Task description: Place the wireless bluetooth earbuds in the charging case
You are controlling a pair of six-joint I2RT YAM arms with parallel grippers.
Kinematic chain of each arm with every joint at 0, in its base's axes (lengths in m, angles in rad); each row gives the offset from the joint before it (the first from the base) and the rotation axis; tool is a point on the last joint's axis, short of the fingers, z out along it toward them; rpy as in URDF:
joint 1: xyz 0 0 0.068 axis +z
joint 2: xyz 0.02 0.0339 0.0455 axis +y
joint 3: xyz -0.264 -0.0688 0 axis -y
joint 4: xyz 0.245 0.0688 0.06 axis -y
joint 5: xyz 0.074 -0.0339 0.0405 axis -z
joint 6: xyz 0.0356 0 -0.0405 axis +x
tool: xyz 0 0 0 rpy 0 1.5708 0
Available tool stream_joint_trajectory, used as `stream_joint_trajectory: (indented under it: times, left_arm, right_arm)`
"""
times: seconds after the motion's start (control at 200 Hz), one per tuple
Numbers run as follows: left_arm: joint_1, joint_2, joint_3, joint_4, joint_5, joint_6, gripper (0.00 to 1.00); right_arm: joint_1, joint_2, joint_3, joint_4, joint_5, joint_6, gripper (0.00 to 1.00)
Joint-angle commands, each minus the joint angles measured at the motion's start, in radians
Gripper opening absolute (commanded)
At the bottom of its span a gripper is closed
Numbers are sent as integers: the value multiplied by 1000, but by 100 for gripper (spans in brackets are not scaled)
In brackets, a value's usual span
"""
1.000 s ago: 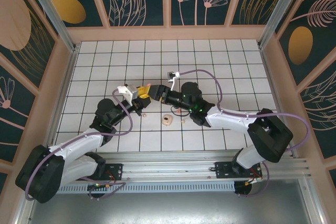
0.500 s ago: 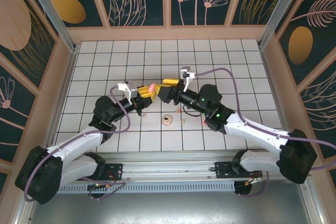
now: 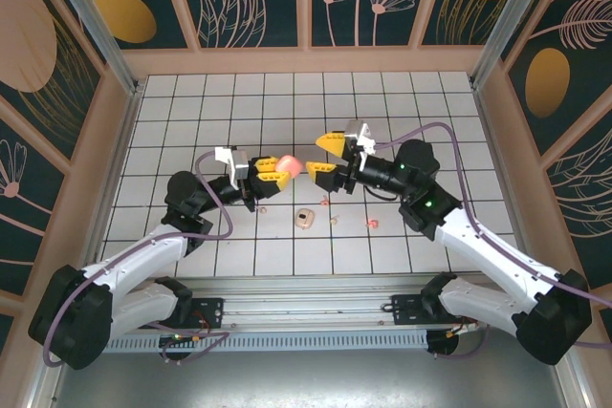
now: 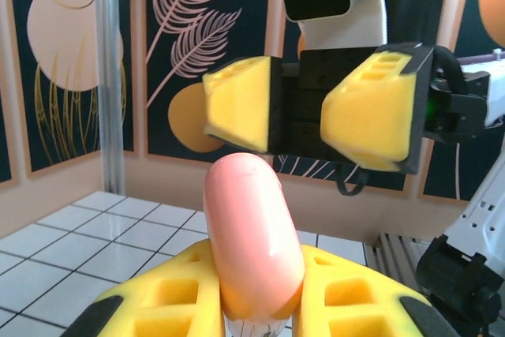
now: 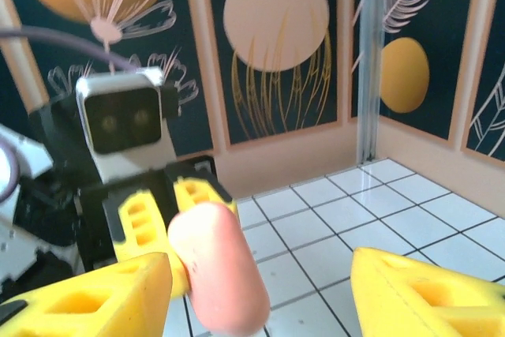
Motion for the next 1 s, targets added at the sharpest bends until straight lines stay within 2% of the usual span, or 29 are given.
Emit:
stream_joint_trajectory:
  times: [0.0,0.22,0.34,0.51,0.871,0.996]
  left_arm:
    - [0,12,35,72,76,-10,16]
    - [-2,51,55,152,155,-96,16]
    - [-4,42,56,157,163,-95,16]
    - [-10,33,56,145,181,-78,16]
    - [-29,10,66,100,195,-48,15]
    - [-32,-5,66,95,190,-40,15]
  right_arm:
    - [-6,13,87,-139,-144,-156,63]
    - [-8,83,169,-269,-259,-272,64]
    - [-10,122,207,-332,-316,-311,64]
    - [-25,156,224,-328,-382,-310,62]
    - [-39,185,252,-357,-483,-306,41]
    - [-39,200,276,-395,-501,-308,39]
